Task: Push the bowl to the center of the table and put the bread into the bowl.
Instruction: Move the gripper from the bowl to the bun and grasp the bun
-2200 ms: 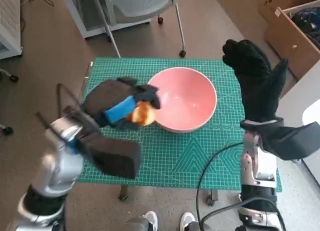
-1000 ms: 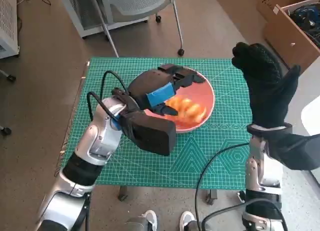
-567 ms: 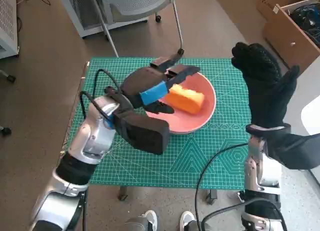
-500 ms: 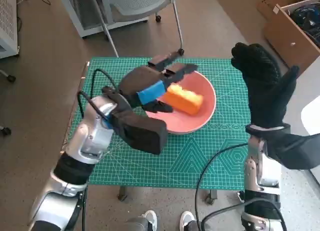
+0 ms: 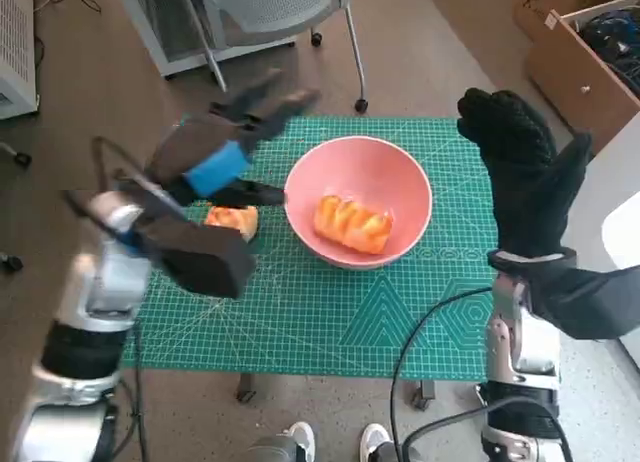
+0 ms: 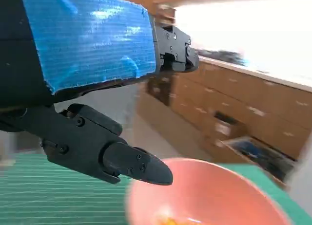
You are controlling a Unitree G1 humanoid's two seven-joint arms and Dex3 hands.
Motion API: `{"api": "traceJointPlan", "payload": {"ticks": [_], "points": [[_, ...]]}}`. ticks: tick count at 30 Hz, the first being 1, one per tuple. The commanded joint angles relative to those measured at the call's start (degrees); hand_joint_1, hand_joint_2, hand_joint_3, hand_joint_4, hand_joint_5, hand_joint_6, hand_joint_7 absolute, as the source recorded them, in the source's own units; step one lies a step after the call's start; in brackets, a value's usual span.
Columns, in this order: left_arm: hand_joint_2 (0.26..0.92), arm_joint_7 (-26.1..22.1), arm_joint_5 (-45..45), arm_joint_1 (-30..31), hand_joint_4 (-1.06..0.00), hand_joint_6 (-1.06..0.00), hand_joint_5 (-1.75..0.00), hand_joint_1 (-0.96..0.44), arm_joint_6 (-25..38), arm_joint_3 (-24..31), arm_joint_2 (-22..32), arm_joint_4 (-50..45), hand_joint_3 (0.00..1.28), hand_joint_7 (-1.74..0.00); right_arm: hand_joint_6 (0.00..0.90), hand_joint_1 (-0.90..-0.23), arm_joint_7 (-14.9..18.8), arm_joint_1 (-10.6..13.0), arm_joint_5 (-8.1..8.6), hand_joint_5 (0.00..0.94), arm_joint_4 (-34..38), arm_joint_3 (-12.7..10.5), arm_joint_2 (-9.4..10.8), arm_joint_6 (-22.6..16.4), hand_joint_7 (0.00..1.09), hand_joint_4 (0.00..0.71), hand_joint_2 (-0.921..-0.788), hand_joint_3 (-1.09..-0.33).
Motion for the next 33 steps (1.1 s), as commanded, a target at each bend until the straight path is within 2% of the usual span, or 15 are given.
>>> {"api": "traceJointPlan", "payload": {"ticks": [1,7,11,19,25,33], "points": [[0.884,-3.8,-1.15,1.84,-0.08,-0.2,0.0,-0.47,5.89,1.52,1.73,-5.14,0.0,-0.15,0.104,-0.576,0.04,0.9,-0.39,0.003,1.55,-0.04,0.38,0.03,0.5,0.315,-0.921,-0.612],[0.86,-7.33,-1.13,3.83,-0.07,-0.19,0.0,-0.41,12.11,1.57,2.85,-9.37,0.0,-0.14,0.105,-0.574,0.01,0.33,-0.73,0.003,2.73,0.19,0.54,-0.75,0.49,0.317,-0.921,-0.613],[0.851,-8.93,-1.82,4.97,-0.06,-0.19,0.0,-0.39,13.18,1.39,3.46,-9.84,0.0,-0.14,0.104,-0.574,0.0,0.05,-0.95,0.003,3.41,0.35,0.64,-1.32,0.49,0.318,-0.921,-0.614],[0.838,-11.07,-2.53,4.67,-0.03,-0.18,0.0,-0.38,14.75,0.12,2.98,-7.26,0.0,-0.11,0.105,-0.573,0.85,-0.27,-0.29,0.001,4.1,0.38,0.38,-1.51,0.49,0.314,-0.921,-0.614],[0.809,-10.84,-1.93,2.9,-0.02,-0.17,0.0,-0.35,15.14,-2.15,1.71,-1.93,0.0,-0.09,0.108,-0.573,1.38,-0.43,-0.05,0.0,4.38,0.3,0.25,-1.61,0.48,0.312,-0.921,-0.614],[0.8,-9.8,0.53,-2.8,0.0,-0.16,0.0,-0.34,14.06,-7.73,-0.55,13.55,0.0,-0.06,0.11,-0.571,1.69,-0.26,-0.14,0.0,4.78,0.22,0.23,-2.04,0.48,0.309,-0.921,-0.618]]}}
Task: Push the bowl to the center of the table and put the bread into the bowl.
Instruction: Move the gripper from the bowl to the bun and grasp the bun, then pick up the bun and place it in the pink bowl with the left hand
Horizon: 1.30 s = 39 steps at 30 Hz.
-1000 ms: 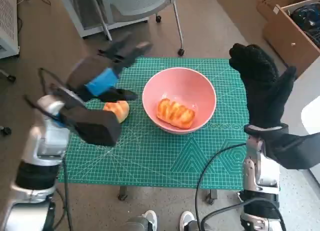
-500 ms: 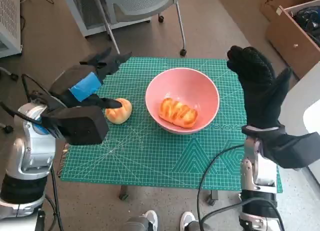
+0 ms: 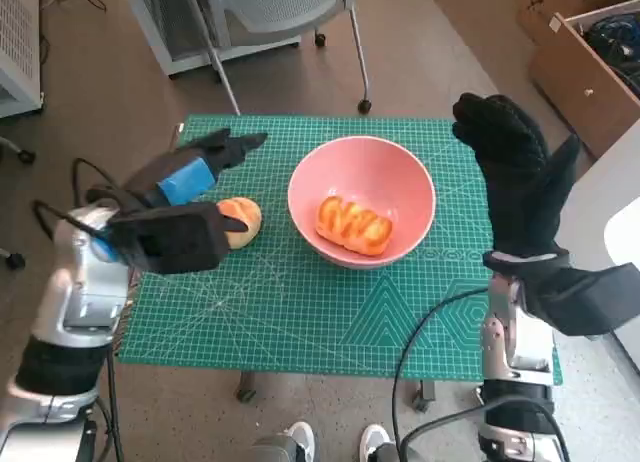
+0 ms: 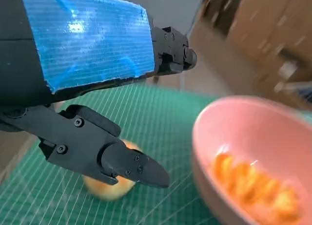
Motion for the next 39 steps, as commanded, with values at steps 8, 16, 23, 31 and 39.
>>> {"api": "traceJointPlan", "payload": {"ticks": [8,16,23,31,39], "points": [[0.804,1.79,5.8,-10.42,0.0,-0.15,0.0,-0.36,-1.94,-9.34,-3.64,24.57,0.0,-0.04,0.111,-0.57,0.64,1.14,-0.05,0.0,0.16,-0.23,-0.37,0.44,0.48,0.309,-0.921,-0.621],[0.793,3.66,9.5,-14.89,0.0,-0.15,0.0,-0.36,-2.37,-14.39,-6.75,37.71,0.0,-0.03,0.11,-0.574,0.45,1.84,0.14,0.0,-1.21,-0.37,-0.73,1.07,0.48,0.307,-0.921,-0.622],[0.78,5.03,12.7,-18.19,-0.01,-0.18,0.0,-0.26,-2.08,-18.71,-9.59,47.85,0.0,-0.04,0.117,-0.574,0.24,2.13,0.2,0.0,-1.69,-0.61,-0.82,1.5,0.48,0.307,-0.921,-0.624],[0.824,9.87,13.91,-20.27,-0.23,-0.38,-0.03,-0.04,-2.74,-20.63,-11.72,55.86,0.02,-0.06,0.132,-0.573,-0.09,2.42,-0.04,0.001,-1.97,-0.56,-0.49,1.55,0.49,0.308,-0.921,-0.625],[0.878,18.2,13.51,-18.66,-0.61,-0.7,-1.22,0.0,-8.83,-20.36,-9.11,53.84,0.12,-0.85,0.134,-0.574,-0.35,2.97,-0.02,0.001,-3.11,-0.34,-0.3,2.15,0.49,0.309,-0.921,-0.623]]}}
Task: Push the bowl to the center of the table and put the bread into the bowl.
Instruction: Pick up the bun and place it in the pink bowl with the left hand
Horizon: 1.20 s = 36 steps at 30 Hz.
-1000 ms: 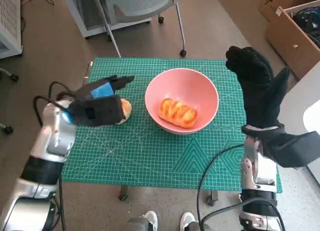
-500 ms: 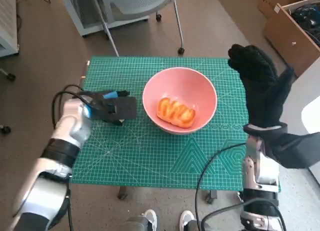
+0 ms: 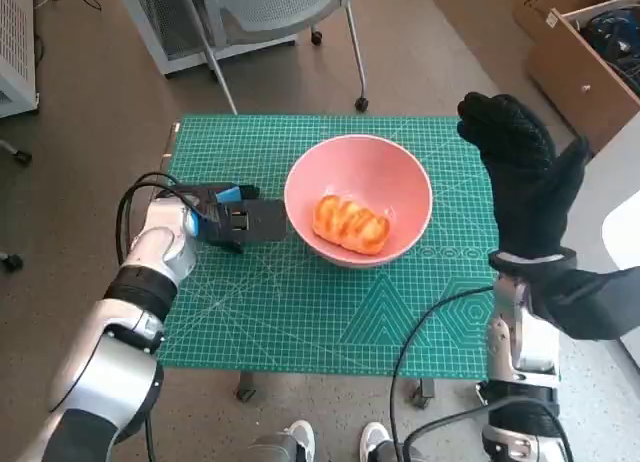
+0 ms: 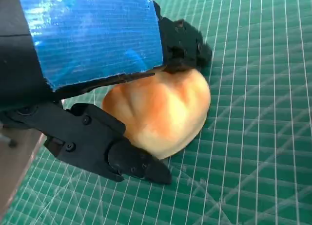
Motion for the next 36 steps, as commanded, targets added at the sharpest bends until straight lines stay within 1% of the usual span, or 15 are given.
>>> {"api": "traceJointPlan", "payload": {"ticks": [1,2,3,5,8,9,11,15,17,21,25,29,32,36], "points": [[0.877,1.65,-0.07,1.35,-0.6,-0.72,-1.25,0.0,-2.67,0.41,2.69,-3.86,0.12,-0.86,0.134,-0.574,-0.37,1.53,-0.11,0.001,-0.46,-0.06,0.2,1.36,0.49,0.309,-0.921,-0.623],[0.876,1.42,-0.23,1.42,-0.61,-0.73,-1.3,0.0,-2.58,0.66,3.08,-5.23,0.13,-0.88,0.134,-0.574,-0.35,1.56,-0.06,0.001,-0.54,-0.08,0.16,1.43,0.49,0.309,-0.921,-0.623],[0.875,0.8,-0.72,1.86,-0.61,-0.74,-1.32,0.0,-2.17,1.49,3.93,-8.68,0.14,-0.9,0.134,-0.574,-0.32,1.55,0.01,0.001,-0.62,-0.1,0.13,1.58,0.49,0.309,-0.921,-0.623],[0.885,-0.11,-1.25,2.71,-0.62,-0.71,-1.32,0.0,-1.42,2.5,4.98,-13.24,0.13,-0.96,0.134,-0.573,-0.27,1.58,0.12,0.001,-0.76,-0.15,0.08,1.79,0.49,0.308,-0.921,-0.624],[0.904,-1.57,-2.81,5.08,-0.63,-0.68,-1.32,0.0,0.37,5.78,6.96,-24.04,0.1,-1.01,0.134,-0.573,-0.18,1.52,0.26,0.001,-0.84,-0.14,0.09,2.1,0.49,0.308,-0.921,-0.624],[0.91,-1.78,-3.66,6.39,-0.64,-0.67,-1.32,0.0,0.81,7.57,7.74,-29.33,0.1,-1.01,0.134,-0.573,-0.11,1.48,0.32,0.001,-0.77,-0.13,0.1,2.15,0.49,0.308,-0.921,-0.625],[0.914,-1.75,-4.83,8.4,-0.64,-0.68,-1.29,0.0,1.24,10.12,8.62,-36.82,0.08,-1.03,0.134,-0.573,0.03,1.42,0.43,0.001,-0.64,-0.12,0.1,2.18,0.49,0.308,-0.921,-0.625],[0.915,-1.53,-7.48,11.05,-0.7,-0.69,-1.21,0.0,0.62,14.48,9.09,-47.94,0.05,-1.05,0.134,-0.573,0.32,1.17,0.66,0.001,-0.16,-0.1,0.18,2.12,0.49,0.308,-0.921,-0.625],[0.914,-1.89,-8.59,11.95,-0.7,-0.7,-1.18,0.0,0.92,16.37,8.74,-53.06,0.04,-1.07,0.133,-0.573,0.45,1.05,0.74,0.001,0.06,-0.08,0.22,2.08,0.49,0.308,-0.921,-0.624],[0.911,-3.19,-8.87,12.5,-0.73,-0.7,-1.13,0.0,3.36,17.91,7.67,-60.77,0.03,-1.08,0.133,-0.573,0.54,1.09,0.73,0.001,0.03,0.07,0.29,2.03,0.49,0.309,-0.921,-0.624],[0.901,-4.16,-8.19,12.7,-0.79,-0.72,-1.1,0.0,4.54,18.14,6.76,-65.41,0.02,-1.04,0.133,-0.574,0.54,1.29,0.6,0.001,-0.28,0.24,0.3,1.99,0.49,0.31,-0.921,-0.622],[0.898,-5.1,-8.62,13.0,-0.8,-0.72,-1.1,0.0,4.16,17.52,5.83,-68.39,0.02,-1.01,0.132,-0.571,0.6,1.46,0.62,0.002,-0.52,0.23,0.19,2.03,0.48,0.311,-0.921,-0.624],[0.896,-5.33,-10.12,13.45,-0.81,-0.72,-1.09,0.0,2.8,16.96,4.43,-68.89,0.02,-1.01,0.132,-0.569,0.63,1.63,0.65,0.002,-0.75,0.2,0.11,2.1,0.48,0.312,-0.921,-0.625],[0.893,-3.96,-11.63,14.09,-0.82,-0.72,-1.03,0.0,-0.7,15.77,2.21,-67.24,0.02,-1.06,0.132,-0.568,0.5,1.86,0.54,0.002,-1.25,0.11,0.0,2.37,0.48,0.312,-0.921,-0.627]]}}
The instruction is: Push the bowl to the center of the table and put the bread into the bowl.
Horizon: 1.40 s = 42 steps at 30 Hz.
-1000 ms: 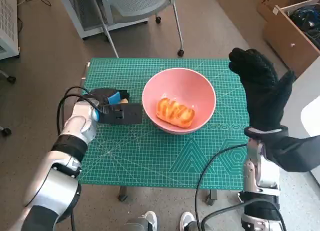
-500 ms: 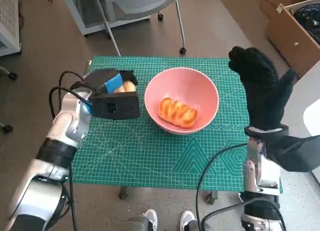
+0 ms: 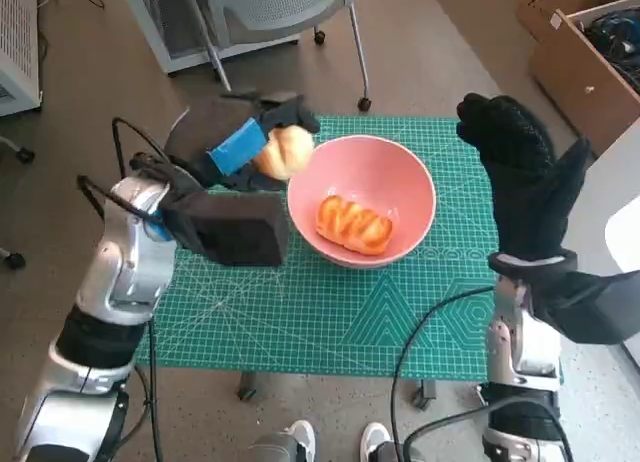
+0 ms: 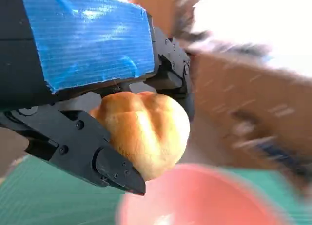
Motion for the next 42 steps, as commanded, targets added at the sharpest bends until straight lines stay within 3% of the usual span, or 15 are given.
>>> {"api": "traceJointPlan", "payload": {"ticks": [1,3,5,6,8,10,13,23,30,42], "points": [[0.892,1.24,-2.09,1.83,-0.83,-0.72,-1.02,0.0,-4.4,-1.2,-2.76,1.24,0.02,-1.07,0.132,-0.569,0.26,1.52,0.28,0.002,-0.35,-0.1,-0.06,1.36,0.48,0.312,-0.921,-0.628],[0.905,2.55,-2.53,2.32,-0.8,-0.68,-1.05,0.0,-7.12,-1.78,-3.77,3.61,0.02,-1.1,0.132,-0.569,0.2,1.58,0.28,0.001,-0.59,-0.18,-0.17,1.58,0.48,0.311,-0.921,-0.628],[0.913,3.52,-2.72,2.75,-0.67,-0.55,-1.17,0.0,-9.45,-2.37,-4.55,6.15,0.12,-1.26,0.131,-0.569,0.21,1.67,0.35,0.001,-0.8,-0.28,-0.27,1.77,0.48,0.311,-0.921,-0.628],[0.865,3.83,-2.77,2.89,-0.51,-0.42,-0.92,-0.03,-10.39,-2.59,-4.85,7.23,0.13,-1.02,0.131,-0.569,0.21,1.73,0.37,0.001,-0.91,-0.32,-0.31,1.86,0.48,0.311,-0.921,-0.629],[0.817,3.95,-2.69,3.31,-0.35,-0.29,-0.43,-0.11,-11.77,-3.2,-5.35,9.24,0.11,-0.62,0.131,-0.568,0.08,1.9,0.32,0.001,-1.23,-0.46,-0.43,2.1,0.48,0.311,-0.921,-0.629],[0.794,3.7,-2.33,3.41,-0.24,-0.21,-0.22,-0.2,-12.34,-3.67,-5.61,10.4,0.09,-0.46,0.13,-0.568,-0.01,2.07,0.38,0.001,-1.64,-0.6,-0.52,2.43,0.48,0.311,-0.921,-0.63],[0.778,3.37,-1.4,3.0,-0.16,-0.15,-0.07,-0.31,-13.02,-4.32,-5.55,11.45,0.07,-0.34,0.129,-0.567,-0.1,2.32,0.54,0.0,-2.27,-0.83,-0.64,3.0,0.48,0.31,-0.921,-0.632],[0.81,3.32,-1.69,2.47,-0.02,-0.06,0.0,-0.56,-15.09,-4.09,-5.7,13.54,0.05,-0.26,0.125,-0.567,-0.47,2.83,0.29,0.0,-3.83,-1.27,-0.49,4.32,0.49,0.308,-0.921,-0.63],[0.89,5.1,-6.88,3.47,0.0,-0.02,0.0,-0.68,-18.49,-0.73,-7.21,15.69,0.06,-0.26,0.123,-0.566,-0.64,2.85,0.07,0.0,-3.86,-1.21,-0.2,4.48,0.49,0.308,-0.921,-0.629],[0.921,4.77,-21.56,4.51,-0.03,-0.05,-0.01,-0.73,-23.21,7.31,-11.0,18.01,0.28,-0.28,0.122,-0.571,-0.81,2.7,-0.04,0.0,-5.02,-0.87,-0.09,5.28,0.5,0.309,-0.921,-0.627]]}}
